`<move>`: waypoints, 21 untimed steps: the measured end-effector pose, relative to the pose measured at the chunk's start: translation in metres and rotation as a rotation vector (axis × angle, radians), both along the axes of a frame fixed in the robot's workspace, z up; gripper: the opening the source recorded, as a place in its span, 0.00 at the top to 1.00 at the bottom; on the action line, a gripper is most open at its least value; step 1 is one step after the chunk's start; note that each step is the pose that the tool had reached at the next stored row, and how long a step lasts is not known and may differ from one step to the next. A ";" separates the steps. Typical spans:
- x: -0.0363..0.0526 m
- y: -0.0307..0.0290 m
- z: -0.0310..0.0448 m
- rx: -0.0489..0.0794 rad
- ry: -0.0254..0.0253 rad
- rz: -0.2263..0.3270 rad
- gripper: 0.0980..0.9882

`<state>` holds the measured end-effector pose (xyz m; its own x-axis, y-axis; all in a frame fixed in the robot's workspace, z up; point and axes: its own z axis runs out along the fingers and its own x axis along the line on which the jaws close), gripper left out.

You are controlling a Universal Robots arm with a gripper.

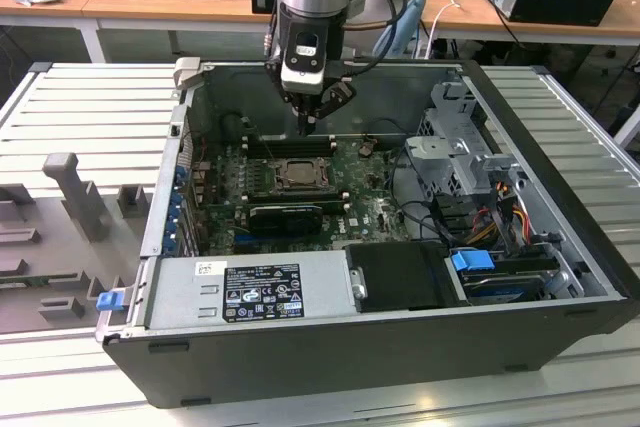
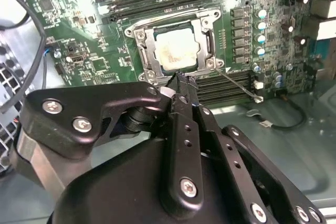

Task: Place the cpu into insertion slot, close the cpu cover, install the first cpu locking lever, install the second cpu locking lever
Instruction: 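Install the first cpu locking lever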

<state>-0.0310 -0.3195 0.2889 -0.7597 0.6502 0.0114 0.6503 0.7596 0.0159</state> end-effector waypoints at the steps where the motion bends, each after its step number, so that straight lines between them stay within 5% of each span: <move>1: 0.0000 0.0000 0.0000 0.000 -0.0003 0.013 0.99; 21: 0.0000 0.0000 -0.0006 0.000 -0.0028 0.309 0.99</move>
